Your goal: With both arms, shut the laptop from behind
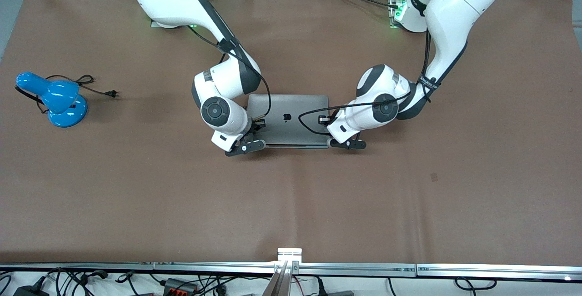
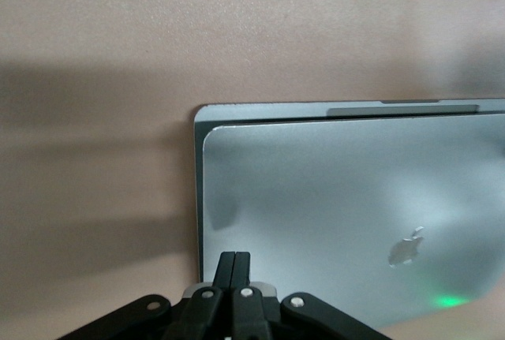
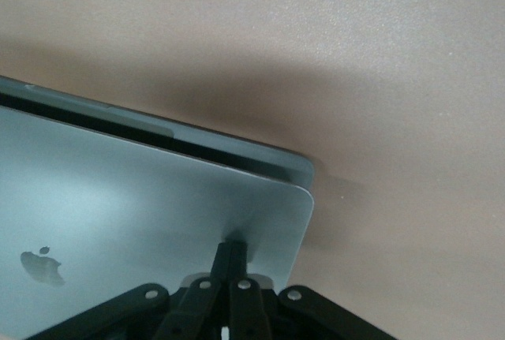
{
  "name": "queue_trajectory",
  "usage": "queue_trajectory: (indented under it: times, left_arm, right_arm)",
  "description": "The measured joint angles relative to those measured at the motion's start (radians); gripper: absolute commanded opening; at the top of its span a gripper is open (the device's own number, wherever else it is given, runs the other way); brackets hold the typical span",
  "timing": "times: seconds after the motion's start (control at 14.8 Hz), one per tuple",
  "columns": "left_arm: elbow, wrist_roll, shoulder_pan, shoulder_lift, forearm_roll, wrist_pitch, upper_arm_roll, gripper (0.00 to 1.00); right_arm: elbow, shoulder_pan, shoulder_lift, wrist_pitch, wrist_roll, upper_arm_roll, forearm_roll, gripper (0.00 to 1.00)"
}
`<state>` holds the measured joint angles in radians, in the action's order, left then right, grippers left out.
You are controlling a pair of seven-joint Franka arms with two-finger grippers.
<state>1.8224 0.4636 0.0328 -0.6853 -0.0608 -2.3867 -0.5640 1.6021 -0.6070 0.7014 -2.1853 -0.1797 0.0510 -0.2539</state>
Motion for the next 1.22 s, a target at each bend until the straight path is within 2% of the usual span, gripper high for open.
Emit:
queue_trajectory:
  times: [0.27, 0.68, 0.81, 0.95, 1.22]
  left_arm:
    - [-0.001, 0.003, 0.089, -0.036, 0.005, -0.073, 0.069, 0.00]
    - [-0.021, 0.006, 0.100, -0.026, 0.008, -0.052, 0.086, 0.00]
    - [-0.055, 0.006, 0.094, 0.013, 0.012, 0.058, 0.091, 0.00]
    - [-0.104, 0.006, 0.080, 0.090, 0.013, 0.231, 0.095, 0.00]
    - [-0.192, -0.013, 0.025, 0.271, 0.015, 0.582, 0.111, 0.00]
  right_arm:
    - [-0.001, -0.003, 0.035, -0.032, 0.000, 0.000, 0.001, 0.00]
    - [-0.007, -0.013, 0.037, -0.038, 0.000, 0.000, 0.006, 0.00]
    - [-0.012, -0.013, 0.037, -0.040, 0.001, 0.000, 0.025, 0.00]
    - [-0.036, -0.014, 0.033, -0.039, 0.001, 0.012, 0.061, 0.00]
    - [-0.076, -0.013, -0.067, 0.066, 0.004, 0.107, 0.076, 0.00]
